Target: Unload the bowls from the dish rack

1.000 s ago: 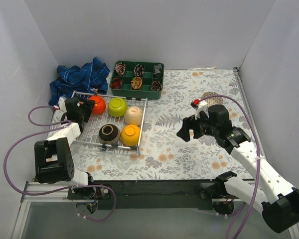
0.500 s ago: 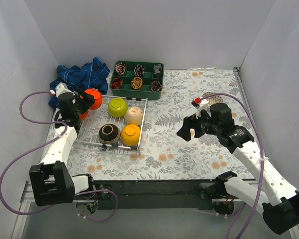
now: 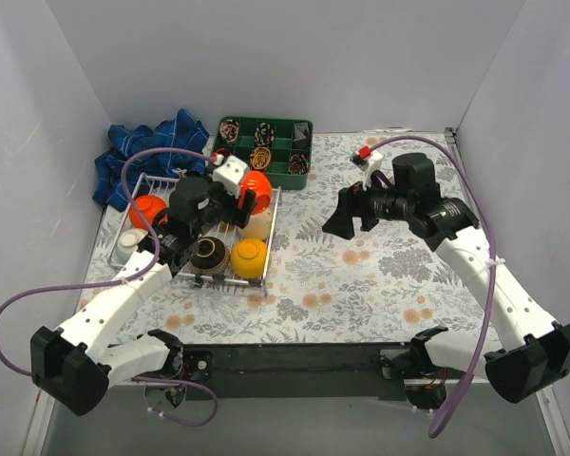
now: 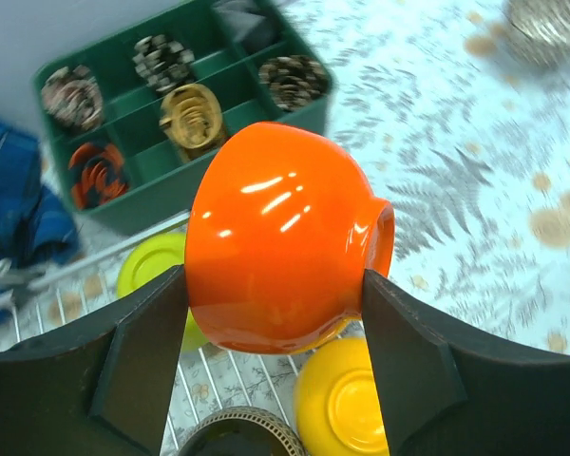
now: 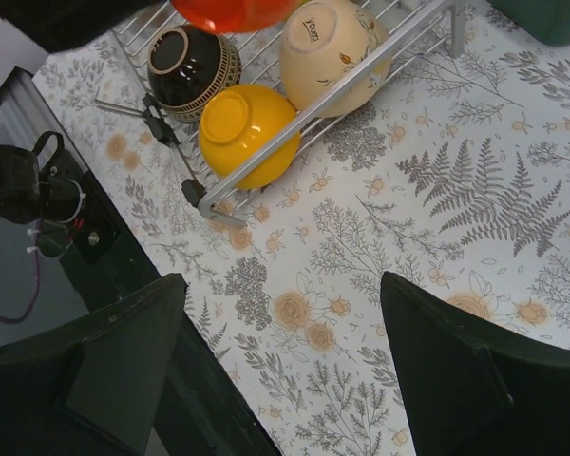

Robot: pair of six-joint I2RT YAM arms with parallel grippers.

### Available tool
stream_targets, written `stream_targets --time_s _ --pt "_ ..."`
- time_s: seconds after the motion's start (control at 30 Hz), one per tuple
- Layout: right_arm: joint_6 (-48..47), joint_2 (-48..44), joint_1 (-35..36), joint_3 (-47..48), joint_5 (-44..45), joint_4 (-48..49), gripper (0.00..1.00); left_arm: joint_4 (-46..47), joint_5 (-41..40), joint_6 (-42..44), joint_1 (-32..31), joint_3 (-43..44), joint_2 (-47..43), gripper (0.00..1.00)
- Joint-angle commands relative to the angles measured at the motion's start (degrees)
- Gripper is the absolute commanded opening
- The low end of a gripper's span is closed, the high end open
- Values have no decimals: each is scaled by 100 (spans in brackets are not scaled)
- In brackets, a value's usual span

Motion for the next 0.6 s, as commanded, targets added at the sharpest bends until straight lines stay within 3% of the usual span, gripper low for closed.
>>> stream_targets --time_s 0.0,0.3,0.57 --pt "-86 475 -9 638 -648 -130 92 -166 -347 1341 -869 286 -214 20" --pt "-850 1855 0 2236 -1307 -631 92 0 -1087 2853 -2531 76 -170 21" --pt "-1228 2393 26 2704 -2256 -912 93 308 -1263 3460 -3201 -241 -30 22"
